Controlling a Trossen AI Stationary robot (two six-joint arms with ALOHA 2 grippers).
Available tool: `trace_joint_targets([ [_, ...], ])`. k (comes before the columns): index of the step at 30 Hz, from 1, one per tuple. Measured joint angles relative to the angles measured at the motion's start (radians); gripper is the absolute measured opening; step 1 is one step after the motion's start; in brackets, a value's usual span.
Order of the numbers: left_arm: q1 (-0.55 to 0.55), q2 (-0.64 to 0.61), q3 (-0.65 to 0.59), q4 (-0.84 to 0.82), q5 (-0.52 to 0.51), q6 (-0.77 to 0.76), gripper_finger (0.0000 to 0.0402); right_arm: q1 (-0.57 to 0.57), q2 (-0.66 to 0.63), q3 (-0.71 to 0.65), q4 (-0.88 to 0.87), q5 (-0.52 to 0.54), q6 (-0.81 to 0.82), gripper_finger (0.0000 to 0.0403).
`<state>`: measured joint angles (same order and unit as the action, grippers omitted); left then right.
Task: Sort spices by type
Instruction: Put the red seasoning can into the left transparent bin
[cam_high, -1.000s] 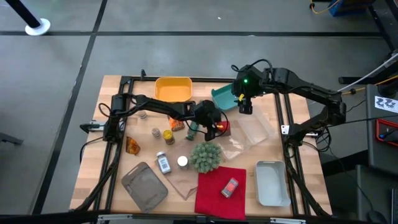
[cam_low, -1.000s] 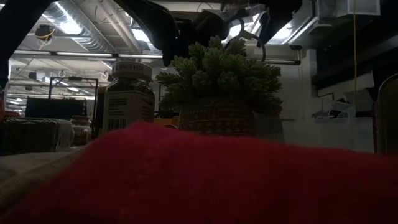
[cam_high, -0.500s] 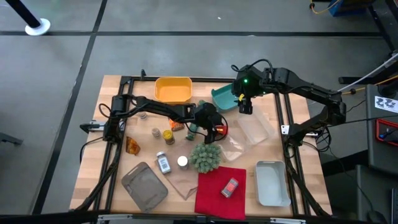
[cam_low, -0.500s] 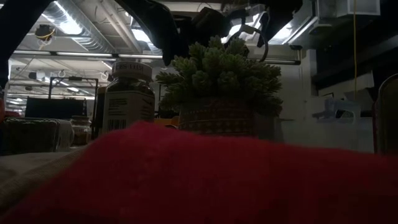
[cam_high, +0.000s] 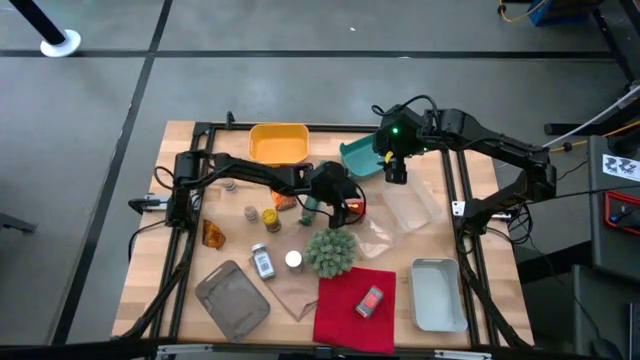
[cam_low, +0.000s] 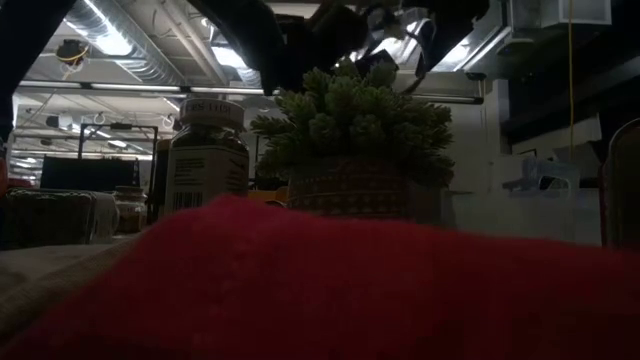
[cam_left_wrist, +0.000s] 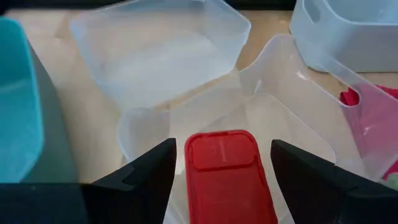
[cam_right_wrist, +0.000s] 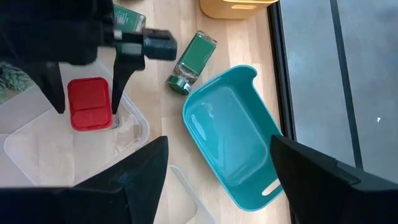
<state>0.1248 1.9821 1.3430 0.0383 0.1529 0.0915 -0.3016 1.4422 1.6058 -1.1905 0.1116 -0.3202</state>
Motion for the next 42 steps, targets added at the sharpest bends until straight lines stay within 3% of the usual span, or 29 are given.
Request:
trace_joint_targets([
  [5, 0.008, -0.068, 0.0, -0.013, 0.0, 0.018, 0.0246, 0.0, 0.0, 0.0, -0.039, -0.068, 0.001, 0.028],
  [14, 0.025, -0.255, 0.002, -0.254, 0.0, 0.073, 0.0246, 0.008, 0.0, 0.0, -0.044, -0.431, 0.085, 0.028],
  [18, 0.026, -0.313, 0.002, -0.37, 0.001, 0.078, 0.0246, 0.076, 0.0, -0.014, -0.002, -0.467, 0.137, 0.028],
  [23, 0.025, -0.35, 0.002, -0.434, 0.001, 0.07, 0.0246, 0.239, -0.001, -0.079, 0.072, -0.432, 0.211, 0.028],
  [32, 0.005, -0.353, 0.002, -0.467, -0.002, -0.013, 0.0246, 0.574, 0.001, -0.252, 0.204, -0.199, 0.408, 0.028],
  [42, -0.057, -0.353, 0.002, -0.437, -0.002, -0.048, 0.0246, 0.835, 0.0, -0.413, 0.467, -0.051, 0.42, 0.028],
])
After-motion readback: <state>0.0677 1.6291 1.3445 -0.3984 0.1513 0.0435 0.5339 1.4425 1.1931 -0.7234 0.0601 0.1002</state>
